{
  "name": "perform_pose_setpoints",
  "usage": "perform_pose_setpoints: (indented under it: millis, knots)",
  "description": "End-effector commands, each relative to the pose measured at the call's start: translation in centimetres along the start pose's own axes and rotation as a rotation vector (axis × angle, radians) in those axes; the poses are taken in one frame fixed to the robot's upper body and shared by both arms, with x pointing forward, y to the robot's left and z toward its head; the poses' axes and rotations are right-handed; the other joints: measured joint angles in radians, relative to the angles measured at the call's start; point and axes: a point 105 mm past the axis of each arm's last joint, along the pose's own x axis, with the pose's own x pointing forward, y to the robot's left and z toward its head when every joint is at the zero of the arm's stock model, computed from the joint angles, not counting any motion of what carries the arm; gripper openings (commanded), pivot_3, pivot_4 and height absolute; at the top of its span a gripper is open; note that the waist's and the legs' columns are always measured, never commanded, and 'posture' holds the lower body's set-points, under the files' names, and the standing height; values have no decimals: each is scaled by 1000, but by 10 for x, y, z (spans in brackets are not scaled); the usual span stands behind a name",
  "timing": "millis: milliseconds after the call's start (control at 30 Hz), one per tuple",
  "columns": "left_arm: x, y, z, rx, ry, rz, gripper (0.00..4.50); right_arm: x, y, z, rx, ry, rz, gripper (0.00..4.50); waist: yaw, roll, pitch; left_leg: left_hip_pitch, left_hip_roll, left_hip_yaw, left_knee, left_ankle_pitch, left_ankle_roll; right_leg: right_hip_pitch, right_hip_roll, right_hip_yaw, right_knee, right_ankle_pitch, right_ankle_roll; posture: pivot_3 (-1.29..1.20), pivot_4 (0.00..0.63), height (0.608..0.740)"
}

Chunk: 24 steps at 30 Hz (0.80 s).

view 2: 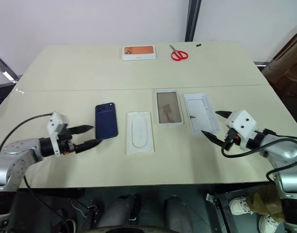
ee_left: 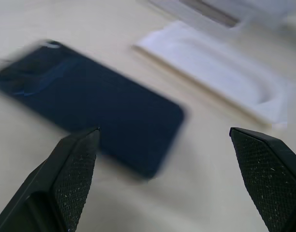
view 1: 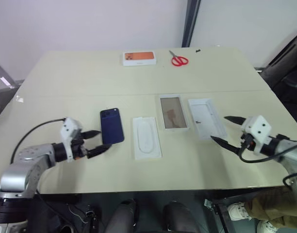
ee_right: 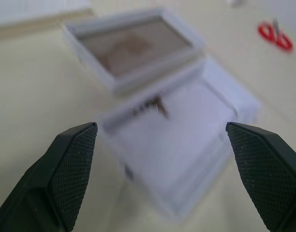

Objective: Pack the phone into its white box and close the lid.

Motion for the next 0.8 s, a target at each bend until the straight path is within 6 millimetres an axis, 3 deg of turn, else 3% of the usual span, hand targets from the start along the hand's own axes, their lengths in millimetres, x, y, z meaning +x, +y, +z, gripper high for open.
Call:
perform_pose_setpoints:
  millis: [33, 167, 300, 500, 633, 800]
  knots:
    - [12, -19, 6, -109, -5, -71, 4500, 19, 13, 25, -30, -76, 61, 4464, 0, 0, 0, 0, 0, 0, 0, 0, 0, 0, 0, 0, 0, 0, 0, 0, 150, 734]
    - [25, -31, -7, -260, 45, -115, 4500, 43, 27, 44, -50, -121, 157, 4464, 0, 0, 0, 0, 0, 0, 0, 0, 0, 0, 0, 0, 0, 0, 0, 0, 150, 734]
    - [35, -37, -2, -383, 23, -149, 4500, 56, 30, 52, -62, -142, 180, 4464, 6, 0, 0, 0, 0, -1, 1, 0, 0, 0, 0, -1, 0, 0, 0, 0, 150, 734]
    - [48, -46, -9, -453, 77, -161, 4500, 64, 37, 53, -58, -157, 205, 4464, 1, 0, 0, -1, 0, -1, 1, 0, -1, 0, 0, -1, 0, 0, 0, 0, 150, 734]
    - [58, -46, -23, -501, 124, -132, 4500, 67, 54, 58, -71, -167, 298, 4464, 3, 0, 0, 0, 0, -1, 1, 1, -1, 0, 0, -1, 0, 0, 0, 0, 150, 734]
    - [68, -41, -19, -556, 92, -138, 4500, 69, 60, 60, -60, -166, 351, 4464, 22, 1, -1, 0, -1, -1, 2, 1, -1, 2, 0, -1, 0, 0, 0, 0, 150, 734]
